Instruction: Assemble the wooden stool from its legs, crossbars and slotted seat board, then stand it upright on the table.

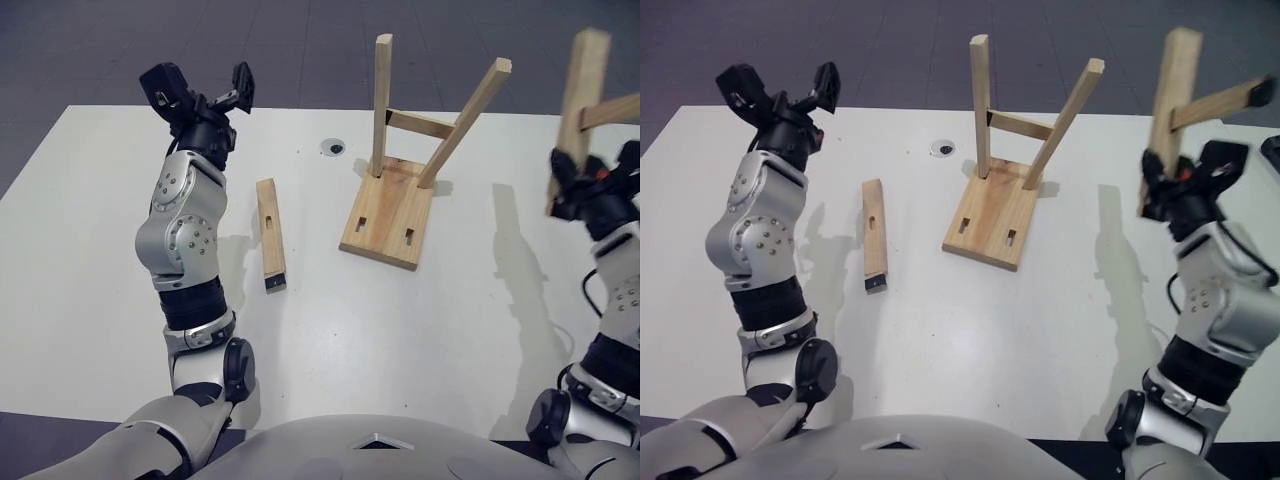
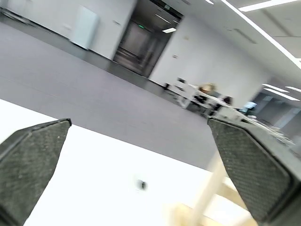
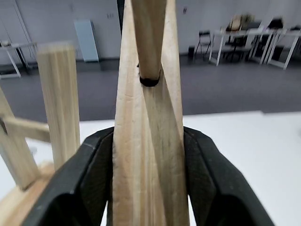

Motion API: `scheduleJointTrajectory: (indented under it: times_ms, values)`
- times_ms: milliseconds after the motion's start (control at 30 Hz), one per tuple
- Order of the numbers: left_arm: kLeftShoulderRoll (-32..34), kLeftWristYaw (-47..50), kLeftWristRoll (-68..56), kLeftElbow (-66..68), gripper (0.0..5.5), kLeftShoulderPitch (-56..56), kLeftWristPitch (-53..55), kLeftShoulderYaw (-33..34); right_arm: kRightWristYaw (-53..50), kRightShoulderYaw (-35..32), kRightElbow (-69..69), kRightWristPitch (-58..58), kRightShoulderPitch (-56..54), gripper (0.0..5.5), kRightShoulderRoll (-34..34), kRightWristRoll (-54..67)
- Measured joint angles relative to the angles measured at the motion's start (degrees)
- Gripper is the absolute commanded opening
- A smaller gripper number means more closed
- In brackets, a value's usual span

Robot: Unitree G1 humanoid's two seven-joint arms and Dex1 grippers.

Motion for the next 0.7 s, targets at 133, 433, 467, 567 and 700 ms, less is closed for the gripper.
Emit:
scheduleJointTrajectory:
  times_ms: [133, 433, 467, 567, 700]
  values:
    - [2.6, -5.4, -16.4, -3.9, 5.4, -5.5, 7.9, 2.2, 5.5, 6.1, -3.7, -5.1, -9.4, 2.05, -1.6, 4.5]
    - [-3.2, 2.3, -38.8, -0.8, 5.4, -18.2, 8.6, 1.3, 9.4, 20.7, -10.0, -8.7, -7.7, 2.05, 4.2, 8.5]
    - [-3.2, 3.1, -40.1, -0.7, 5.4, -18.2, 8.5, 0.9, 9.5, 21.5, -10.4, -9.0, -6.7, 2.05, 4.5, 8.4]
    - [-2.4, 4.4, -42.0, 0.0, 5.4, -18.4, 8.1, 0.0, 9.7, 23.7, -12.7, -9.7, -3.4, 2.05, 4.6, 8.2]
    - [-0.9, 5.1, -42.9, 0.3, 5.4, -18.4, 7.8, -2.1, 10.0, 26.0, -13.2, -11.1, -1.7, 2.05, 4.6, 7.2]
